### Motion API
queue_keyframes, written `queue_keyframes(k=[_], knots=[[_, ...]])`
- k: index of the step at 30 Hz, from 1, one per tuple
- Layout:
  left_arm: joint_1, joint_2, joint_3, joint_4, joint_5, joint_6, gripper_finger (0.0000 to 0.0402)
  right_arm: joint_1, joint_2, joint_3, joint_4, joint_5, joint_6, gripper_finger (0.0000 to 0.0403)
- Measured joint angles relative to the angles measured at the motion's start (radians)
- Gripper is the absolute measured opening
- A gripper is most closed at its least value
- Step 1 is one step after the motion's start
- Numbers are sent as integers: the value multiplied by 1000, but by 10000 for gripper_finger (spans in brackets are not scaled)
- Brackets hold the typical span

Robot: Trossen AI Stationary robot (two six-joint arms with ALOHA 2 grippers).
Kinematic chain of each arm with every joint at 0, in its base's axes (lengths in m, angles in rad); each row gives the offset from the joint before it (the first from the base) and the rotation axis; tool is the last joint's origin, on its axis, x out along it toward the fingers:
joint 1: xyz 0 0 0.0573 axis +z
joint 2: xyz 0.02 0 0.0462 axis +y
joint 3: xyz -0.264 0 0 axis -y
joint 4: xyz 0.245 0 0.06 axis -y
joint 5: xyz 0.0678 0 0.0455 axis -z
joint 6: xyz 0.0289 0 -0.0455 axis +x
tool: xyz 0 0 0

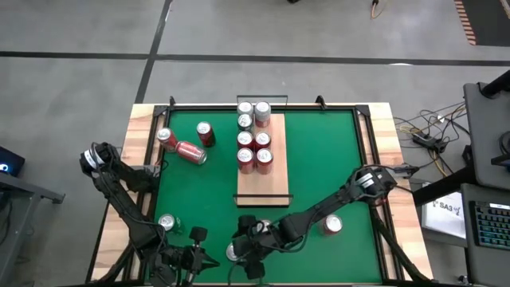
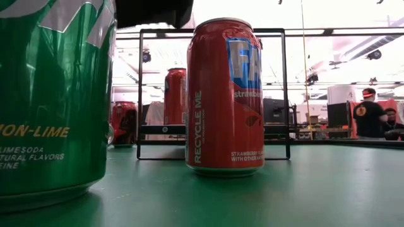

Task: Place canned beverage on shelf
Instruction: Put the green soda can on the shelf and aligned with the other green soda can

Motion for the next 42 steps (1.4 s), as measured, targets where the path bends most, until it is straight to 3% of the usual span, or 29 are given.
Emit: queue_keyframes(k=[15,26,31,42], knots=[[1,0,0,0,-17,0,0,-18,36,-3,0,-71,7,382],[1,-1,0,1,-24,3,0,-19,44,28,-11,-73,-14,289],[1,-19,0,-1,-26,38,0,-19,34,90,-37,-70,-6,288],[-7,-157,0,-7,-72,154,0,-27,-8,407,-357,177,72,288]])
